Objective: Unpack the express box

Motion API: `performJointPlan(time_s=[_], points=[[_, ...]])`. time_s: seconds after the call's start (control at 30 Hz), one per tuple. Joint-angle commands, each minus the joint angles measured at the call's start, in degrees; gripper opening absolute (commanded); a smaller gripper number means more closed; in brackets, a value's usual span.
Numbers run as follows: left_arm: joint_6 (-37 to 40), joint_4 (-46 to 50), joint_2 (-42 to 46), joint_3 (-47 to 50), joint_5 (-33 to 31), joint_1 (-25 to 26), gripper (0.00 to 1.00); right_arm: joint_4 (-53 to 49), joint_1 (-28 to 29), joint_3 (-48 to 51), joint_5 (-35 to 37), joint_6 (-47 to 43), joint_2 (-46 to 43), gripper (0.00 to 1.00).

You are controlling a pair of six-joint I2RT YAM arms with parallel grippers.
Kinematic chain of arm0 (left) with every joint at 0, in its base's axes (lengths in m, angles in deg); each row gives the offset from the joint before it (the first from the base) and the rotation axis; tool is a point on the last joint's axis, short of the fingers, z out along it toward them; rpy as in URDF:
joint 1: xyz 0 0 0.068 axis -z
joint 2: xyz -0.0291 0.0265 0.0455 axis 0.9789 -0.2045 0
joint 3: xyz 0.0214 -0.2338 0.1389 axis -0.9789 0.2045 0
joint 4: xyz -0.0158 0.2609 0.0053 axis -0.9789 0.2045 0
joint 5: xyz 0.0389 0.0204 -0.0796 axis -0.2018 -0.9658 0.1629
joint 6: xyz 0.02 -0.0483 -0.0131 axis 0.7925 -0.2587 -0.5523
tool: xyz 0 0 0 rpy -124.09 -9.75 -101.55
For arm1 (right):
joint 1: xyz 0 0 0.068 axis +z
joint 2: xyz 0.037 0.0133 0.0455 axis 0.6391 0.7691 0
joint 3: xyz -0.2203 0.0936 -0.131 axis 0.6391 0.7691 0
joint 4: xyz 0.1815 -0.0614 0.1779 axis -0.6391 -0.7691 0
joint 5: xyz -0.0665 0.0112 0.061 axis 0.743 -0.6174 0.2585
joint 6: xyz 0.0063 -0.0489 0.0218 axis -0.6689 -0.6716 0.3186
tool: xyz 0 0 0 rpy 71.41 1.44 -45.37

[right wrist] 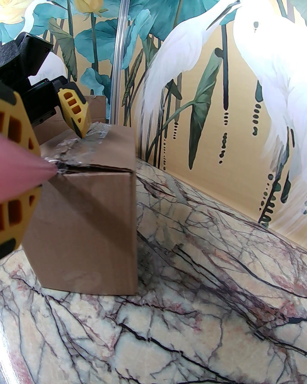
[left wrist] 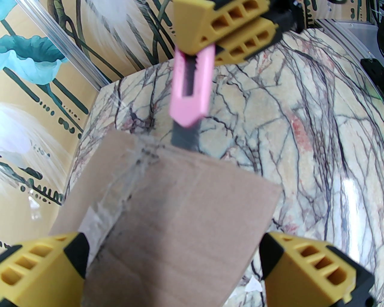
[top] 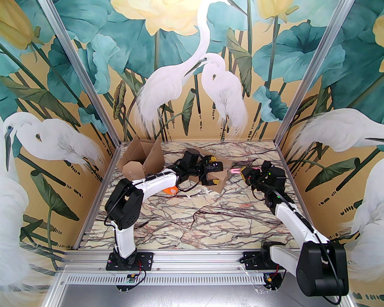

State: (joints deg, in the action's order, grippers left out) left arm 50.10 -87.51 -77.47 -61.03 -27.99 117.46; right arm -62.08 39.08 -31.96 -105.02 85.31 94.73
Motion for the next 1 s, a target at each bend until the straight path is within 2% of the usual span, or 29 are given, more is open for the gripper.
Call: performJointPlan(time_s=[0.0,0.17,0.4,0.57,0.97], points=[[-3.5,-4.3,-0.9,0.4,-1.2,0.4,0.99,2.3,0.8,0.7,-0.7,0.7,0.0,0.0],[-3.1,-3.5,-1.0,0.5,0.0,0.4,0.99,1.1,1.0,0.9,2.0,-0.5,-1.3,0.0],[1.0,6.1,-2.1,-1.3,1.8,-0.3,1.0,-4.1,0.5,-0.3,6.4,-3.0,-4.6,0.0],[0.4,6.6,-2.1,-1.1,3.1,-0.9,0.99,-6.3,-0.1,-0.3,9.0,-4.5,-8.0,0.0],[-0.6,3.6,-1.2,-0.5,2.5,-0.8,0.99,0.2,0.2,-2.4,6.5,-3.7,-0.9,0.0]])
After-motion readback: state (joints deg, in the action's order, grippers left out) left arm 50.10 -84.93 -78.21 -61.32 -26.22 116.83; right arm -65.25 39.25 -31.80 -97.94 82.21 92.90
